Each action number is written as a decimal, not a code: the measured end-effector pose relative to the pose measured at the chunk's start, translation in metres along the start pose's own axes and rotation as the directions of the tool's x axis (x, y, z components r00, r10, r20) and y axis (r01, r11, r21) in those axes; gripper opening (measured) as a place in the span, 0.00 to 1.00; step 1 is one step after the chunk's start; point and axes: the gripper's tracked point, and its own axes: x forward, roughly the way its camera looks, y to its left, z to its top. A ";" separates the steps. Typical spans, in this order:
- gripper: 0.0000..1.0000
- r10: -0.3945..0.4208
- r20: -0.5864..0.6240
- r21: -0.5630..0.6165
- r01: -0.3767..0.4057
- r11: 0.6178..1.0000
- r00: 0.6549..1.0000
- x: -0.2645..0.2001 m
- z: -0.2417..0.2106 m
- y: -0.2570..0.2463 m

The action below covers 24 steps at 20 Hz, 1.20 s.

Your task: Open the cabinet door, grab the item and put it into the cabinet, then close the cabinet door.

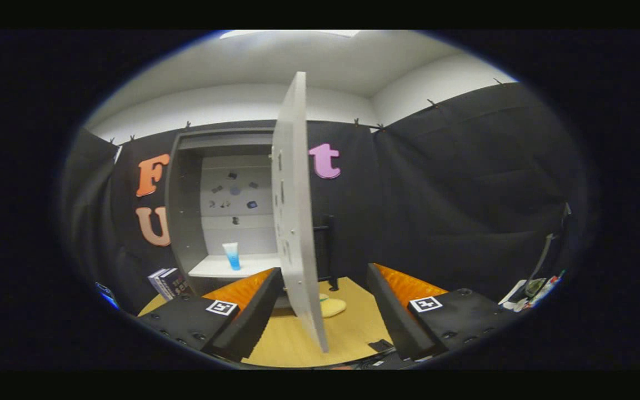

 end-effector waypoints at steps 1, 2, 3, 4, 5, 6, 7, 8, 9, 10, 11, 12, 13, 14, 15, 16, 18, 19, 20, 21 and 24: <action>0.97 -0.029 0.007 -0.004 0.029 1.000 1.000 0.004 0.003 -0.016; 0.97 -0.054 0.010 -0.009 0.055 0.998 0.998 0.011 0.005 -0.026; 0.97 -0.071 0.013 -0.011 0.072 0.997 0.997 0.018 0.007 -0.038; 0.96 -0.084 0.015 -0.010 0.084 0.996 0.996 0.025 0.009 -0.049; 0.96 -0.093 0.014 -0.005 0.093 0.996 0.996 0.035 0.010 -0.059; 0.95 -0.094 0.010 -0.001 0.094 0.996 0.996 0.046 0.011 -0.064; 0.95 -0.098 0.003 0.001 0.098 0.995 0.995 0.056 0.008 -0.070; 0.95 -0.100 -0.009 0.001 0.101 0.995 0.995 0.067 0.005 -0.075; 0.95 -0.103 -0.019 0.000 0.103 0.995 0.994 0.076 0.001 -0.079; 0.95 -0.102 -0.024 0.000 0.102 0.995 0.994 0.086 0.000 -0.082; 0.95 -0.095 -0.030 0.000 0.095 0.995 0.995 0.090 -0.003 -0.080; 0.95 -0.088 -0.043 -0.001 0.088 0.996 0.995 0.094 -0.006 -0.080; 0.95 -0.079 -0.051 0.002 0.079 0.997 0.996 0.100 -0.009 -0.078; 0.95 -0.065 -0.059 0.008 0.066 0.998 0.996 0.113 -0.012 -0.074; 0.95 -0.051 -0.067 0.014 0.052 0.999 0.996 0.118 -0.016 -0.068; 0.95 -0.038 -0.074 0.017 0.040 0.999 0.997 0.124 -0.020 -0.060; 0.95 -0.049 -0.075 0.001 0.049 0.999 0.996 0.131 -0.022 -0.061; 0.94 -0.055 -0.070 -0.003 0.055 0.998 0.996 0.128 -0.020 -0.063; 0.93 -0.054 -0.064 0.000 0.054 0.999 0.996 0.130 -0.020 -0.063; 0.93 -0.051 -0.060 0.003 0.051 0.999 0.997 0.130 -0.018 -0.062; 0.93 -0.065 -0.045 -0.011 0.064 0.998 0.997 0.128 -0.017 -0.060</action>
